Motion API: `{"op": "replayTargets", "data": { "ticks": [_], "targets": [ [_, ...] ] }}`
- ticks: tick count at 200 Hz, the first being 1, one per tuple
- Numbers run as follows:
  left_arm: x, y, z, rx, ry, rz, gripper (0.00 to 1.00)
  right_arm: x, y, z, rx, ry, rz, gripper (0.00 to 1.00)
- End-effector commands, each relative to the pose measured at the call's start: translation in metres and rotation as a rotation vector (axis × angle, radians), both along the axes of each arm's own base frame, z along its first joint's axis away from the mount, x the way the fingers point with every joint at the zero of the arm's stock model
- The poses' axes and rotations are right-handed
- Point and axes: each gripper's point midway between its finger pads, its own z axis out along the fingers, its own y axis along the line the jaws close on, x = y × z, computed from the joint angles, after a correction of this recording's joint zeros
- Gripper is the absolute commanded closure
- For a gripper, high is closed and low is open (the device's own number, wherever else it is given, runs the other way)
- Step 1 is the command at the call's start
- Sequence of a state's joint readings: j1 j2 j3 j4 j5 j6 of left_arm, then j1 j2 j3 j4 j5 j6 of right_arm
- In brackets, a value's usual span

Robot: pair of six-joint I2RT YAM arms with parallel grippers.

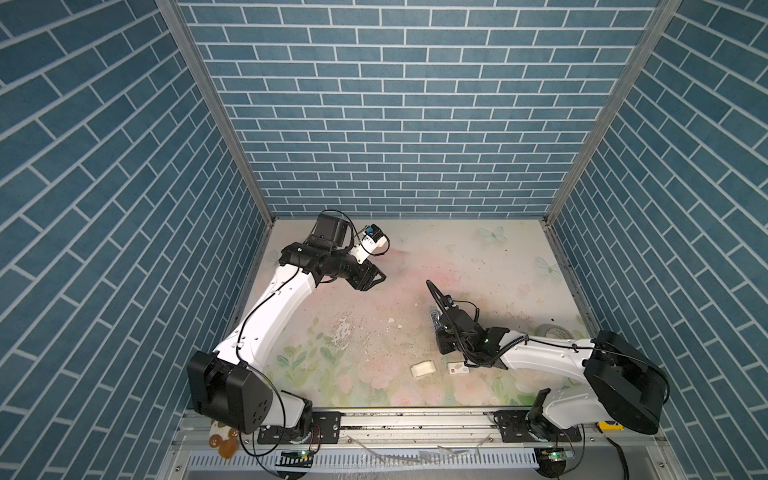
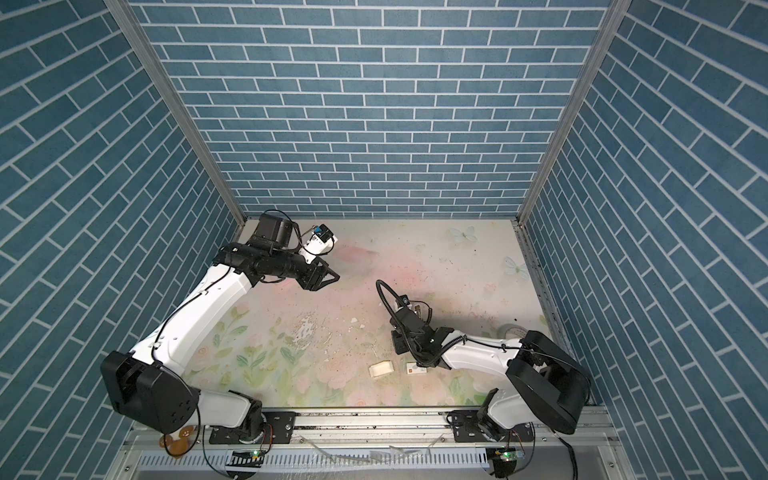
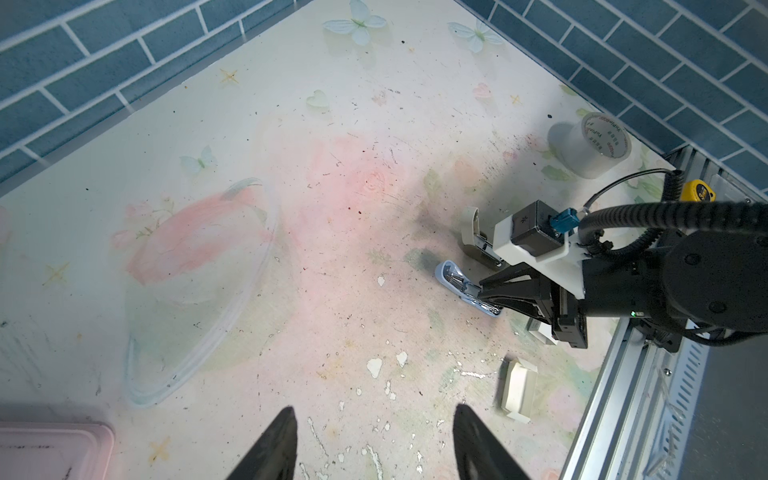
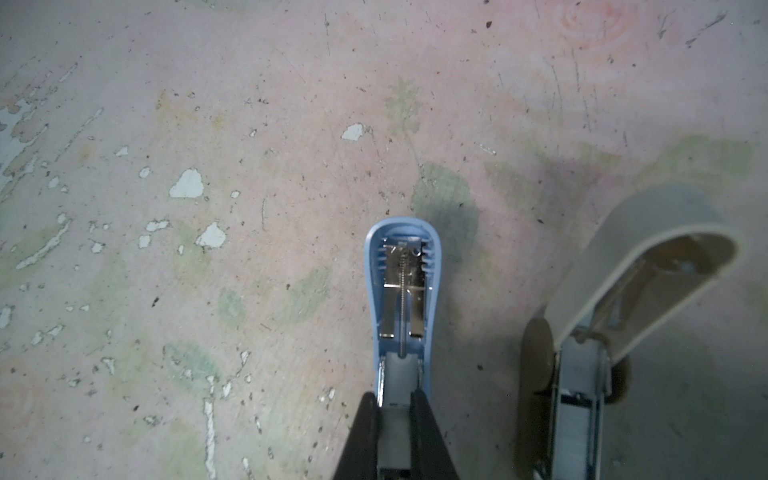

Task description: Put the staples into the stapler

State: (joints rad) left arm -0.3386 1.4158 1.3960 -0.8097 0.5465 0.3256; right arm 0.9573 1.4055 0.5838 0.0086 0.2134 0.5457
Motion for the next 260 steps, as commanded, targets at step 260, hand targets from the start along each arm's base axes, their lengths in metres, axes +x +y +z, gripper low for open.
{"op": "replayTargets", "data": {
  "ticks": [260],
  "targets": [
    [-0.002, 0.0, 0.004, -0.019, -0.004, -0.002, 0.38, -0.005, -0.007, -0.002, -0.015, 0.025, -0.018, 0.81]
  ]
}}
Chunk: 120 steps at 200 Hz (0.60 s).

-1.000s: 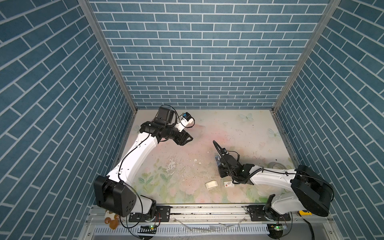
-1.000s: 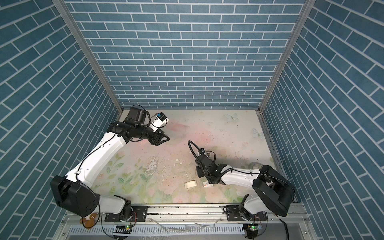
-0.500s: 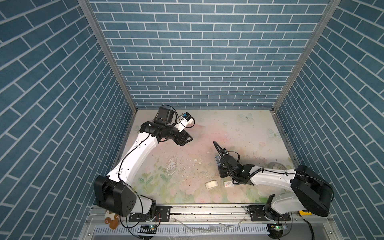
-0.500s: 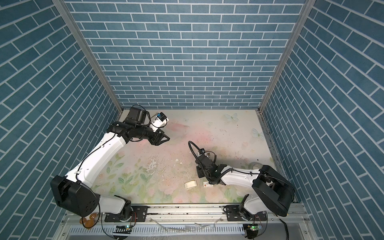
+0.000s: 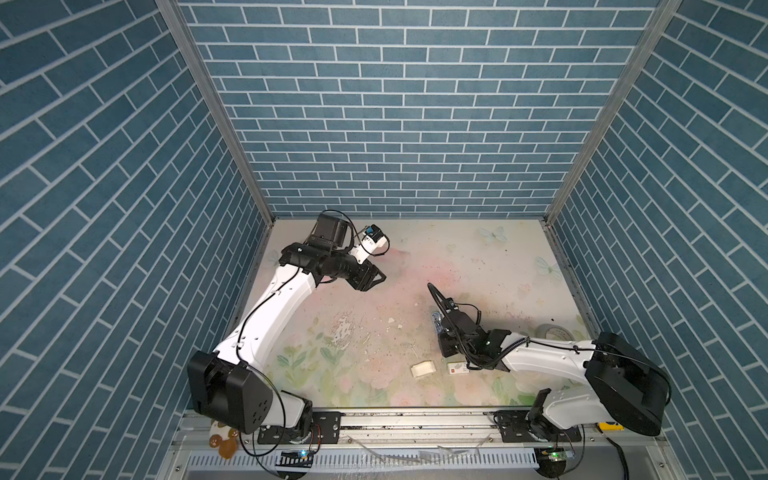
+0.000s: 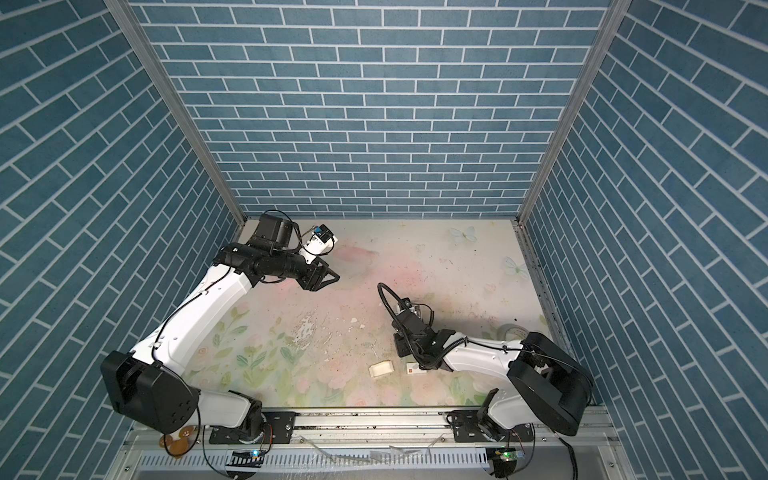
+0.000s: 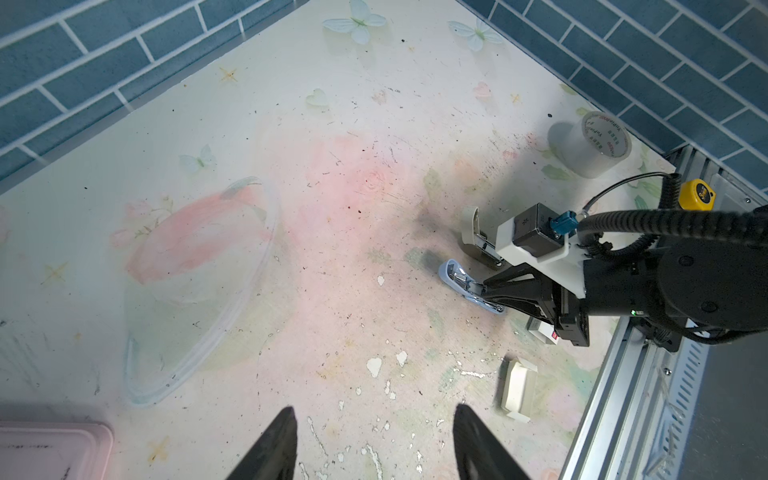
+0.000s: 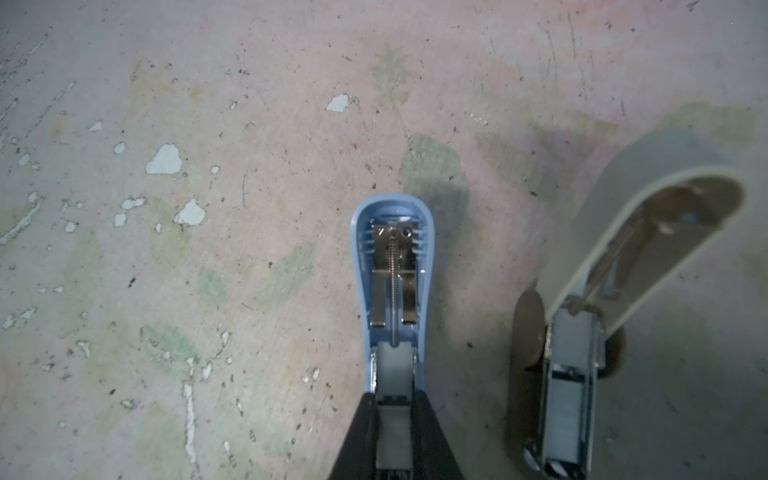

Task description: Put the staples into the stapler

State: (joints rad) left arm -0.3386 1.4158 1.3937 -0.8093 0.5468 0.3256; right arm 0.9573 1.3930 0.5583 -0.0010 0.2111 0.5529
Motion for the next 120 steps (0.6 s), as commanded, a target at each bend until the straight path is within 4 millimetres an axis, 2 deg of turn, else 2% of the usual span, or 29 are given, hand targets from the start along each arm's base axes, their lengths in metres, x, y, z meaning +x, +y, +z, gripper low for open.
{"op": "replayTargets", "data": {
  "ticks": [1, 70, 120],
  "targets": [
    [-0.002, 0.0, 0.005, -0.019, -0.005, -0.002, 0.38, 0.001, 0.0, 0.004, -0.002, 0.007, -0.014, 0.81],
    [-0.002, 0.001, 0.005, -0.019, -0.007, -0.002, 0.38, 0.006, 0.005, 0.016, -0.006, -0.013, 0.003, 0.76],
    [-0.001, 0.001, 0.007, -0.018, -0.013, 0.0, 0.38, 0.009, 0.013, 0.041, 0.02, -0.041, 0.034, 0.74]
  ]
}}
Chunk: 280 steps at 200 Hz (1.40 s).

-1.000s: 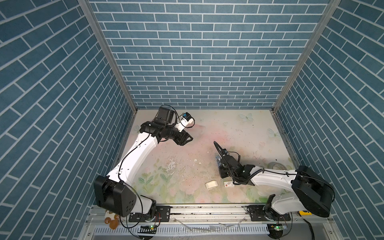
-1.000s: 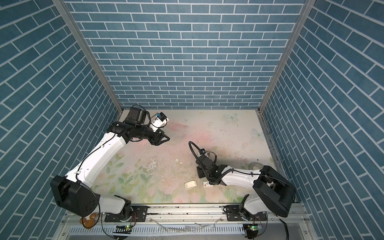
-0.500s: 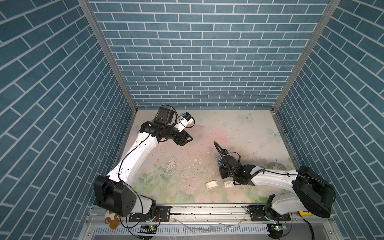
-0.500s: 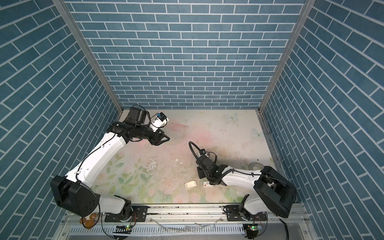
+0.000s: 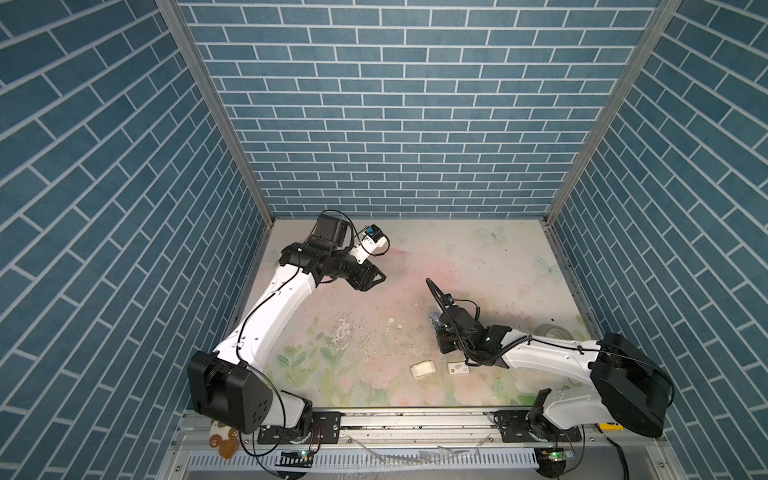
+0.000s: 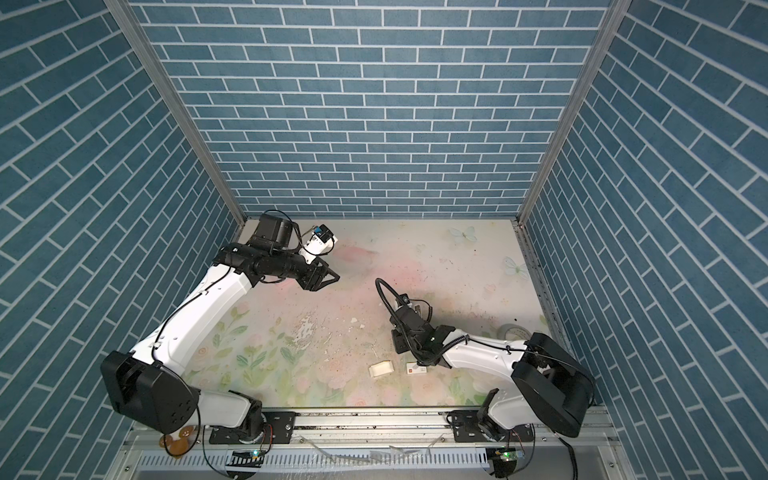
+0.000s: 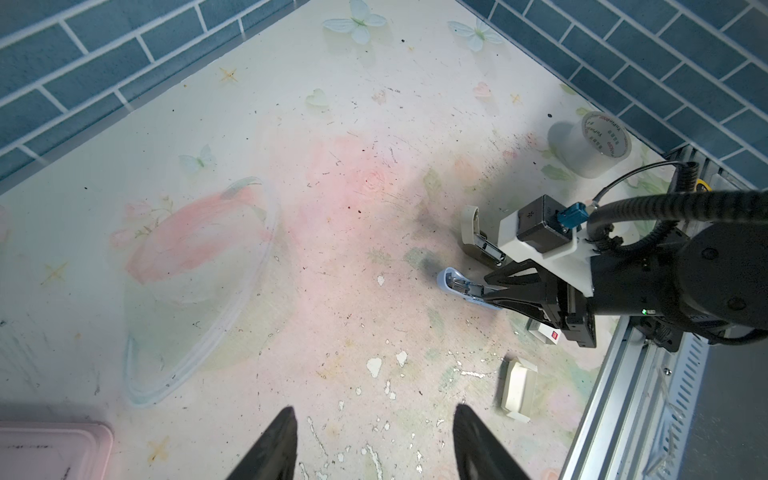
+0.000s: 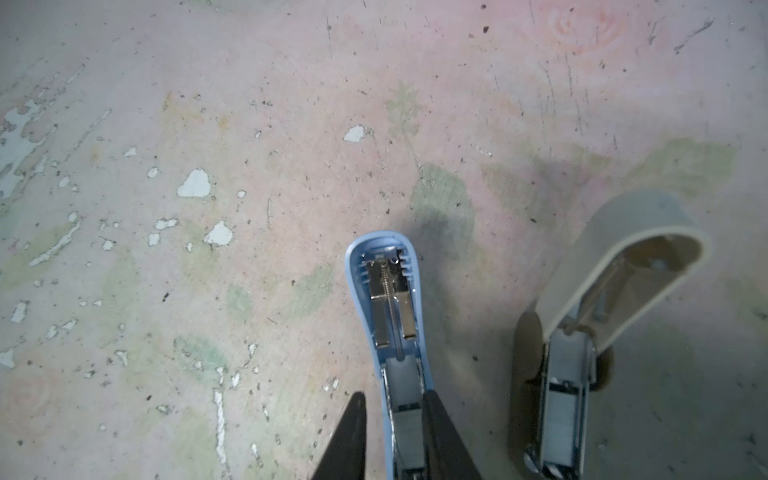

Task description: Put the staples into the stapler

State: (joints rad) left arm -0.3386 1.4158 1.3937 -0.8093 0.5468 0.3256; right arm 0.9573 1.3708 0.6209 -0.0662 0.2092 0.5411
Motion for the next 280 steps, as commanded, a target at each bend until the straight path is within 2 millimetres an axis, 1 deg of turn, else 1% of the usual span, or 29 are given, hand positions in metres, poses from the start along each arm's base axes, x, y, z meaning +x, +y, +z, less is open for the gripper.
{"op": "replayTargets", "data": {
  "ticks": [1, 15, 30, 68, 109, 154, 187, 219, 253, 280],
  "targets": [
    [-0.001, 0.001, 0.007, -0.018, -0.014, 0.0, 0.38, 0.004, 0.006, 0.021, 0.01, -0.026, 0.025, 0.74],
    [-0.001, 0.001, 0.008, -0.02, -0.015, -0.002, 0.38, 0.004, 0.009, 0.023, 0.015, -0.021, 0.038, 0.74],
    [-0.001, 0.0, 0.008, -0.02, -0.014, -0.002, 0.38, 0.003, 0.013, 0.021, 0.015, -0.005, 0.048, 0.74],
    [-0.002, 0.001, 0.007, -0.02, -0.013, -0.002, 0.38, 0.002, 0.019, 0.007, 0.016, 0.039, 0.056, 0.74],
    [-0.002, 0.001, 0.007, -0.021, -0.016, -0.002, 0.38, 0.003, 0.022, -0.001, 0.008, 0.061, 0.058, 0.74],
    [-0.003, 0.001, 0.007, -0.02, -0.017, -0.001, 0.38, 0.006, 0.02, -0.002, 0.001, 0.059, 0.05, 0.74],
    [-0.003, 0.001, 0.007, -0.02, -0.016, -0.002, 0.38, 0.007, 0.014, -0.01, -0.014, 0.076, 0.035, 0.74],
    [-0.004, 0.001, 0.008, -0.022, -0.017, -0.002, 0.38, 0.004, 0.012, -0.015, -0.012, 0.09, 0.037, 0.74],
    [-0.004, 0.001, 0.009, -0.023, -0.019, -0.002, 0.38, 0.002, 0.01, -0.013, -0.008, 0.094, 0.038, 0.74],
    [-0.003, 0.001, 0.007, -0.022, -0.015, -0.002, 0.38, -0.002, 0.005, -0.018, -0.026, 0.11, 0.035, 0.75]
  ]
}}
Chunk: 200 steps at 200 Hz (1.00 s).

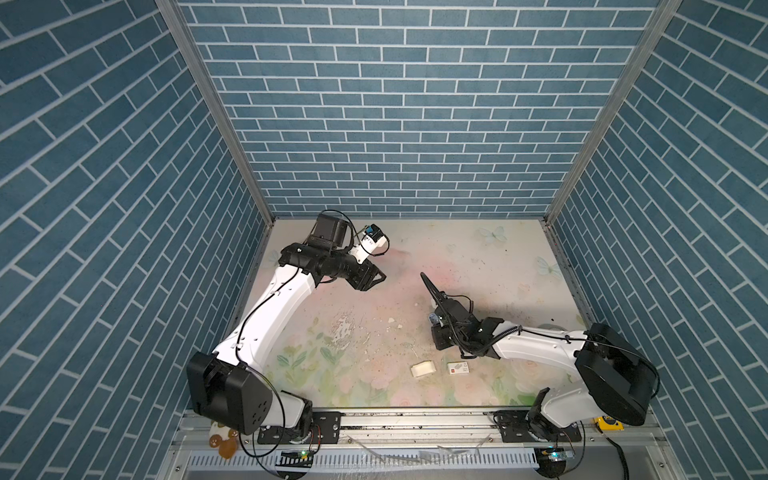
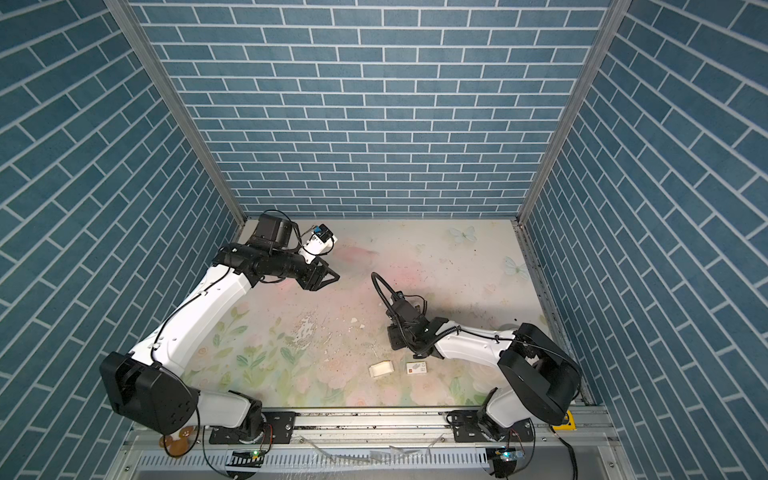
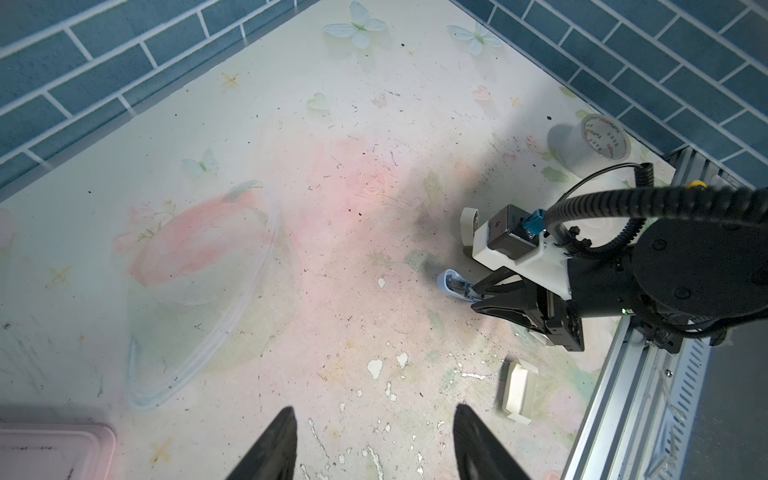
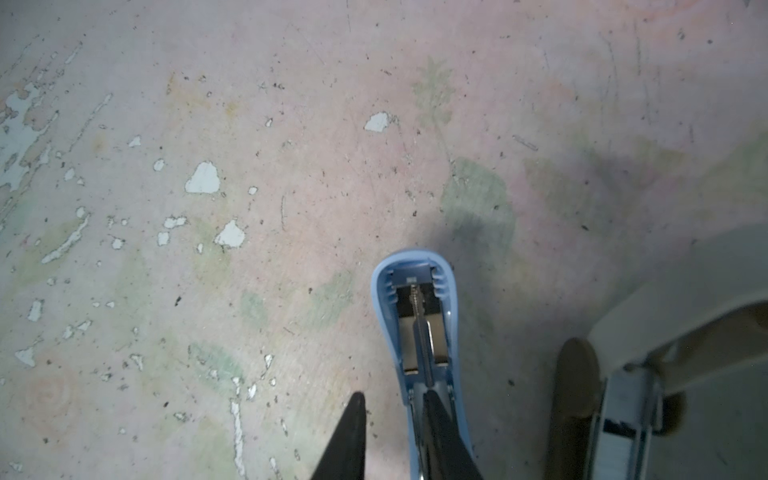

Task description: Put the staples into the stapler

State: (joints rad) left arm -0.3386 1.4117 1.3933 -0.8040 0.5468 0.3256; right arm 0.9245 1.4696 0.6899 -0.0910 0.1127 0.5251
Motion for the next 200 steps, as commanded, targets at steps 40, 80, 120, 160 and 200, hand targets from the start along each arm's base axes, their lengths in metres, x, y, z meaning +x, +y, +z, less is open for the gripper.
{"op": "replayTargets", "data": {
  "ticks": [40, 80, 120, 160, 200],
  "targets": [
    [-0.003, 0.001, 0.005, -0.018, -0.007, -0.002, 0.38, -0.008, -0.012, -0.005, -0.024, 0.027, -0.006, 0.75],
    [-0.004, 0.001, 0.005, -0.02, -0.005, -0.002, 0.38, -0.01, -0.014, -0.007, -0.036, 0.042, -0.005, 0.76],
    [-0.005, 0.001, 0.006, -0.02, -0.009, -0.003, 0.38, -0.013, -0.015, -0.005, -0.036, 0.048, -0.001, 0.76],
    [-0.004, 0.002, 0.009, -0.017, -0.021, -0.003, 0.38, -0.011, -0.011, 0.012, 0.016, 0.005, 0.011, 0.74],
    [-0.004, 0.003, 0.021, -0.012, -0.047, -0.012, 0.38, -0.005, -0.02, 0.035, -0.017, -0.039, -0.003, 0.65]
  ]
}}
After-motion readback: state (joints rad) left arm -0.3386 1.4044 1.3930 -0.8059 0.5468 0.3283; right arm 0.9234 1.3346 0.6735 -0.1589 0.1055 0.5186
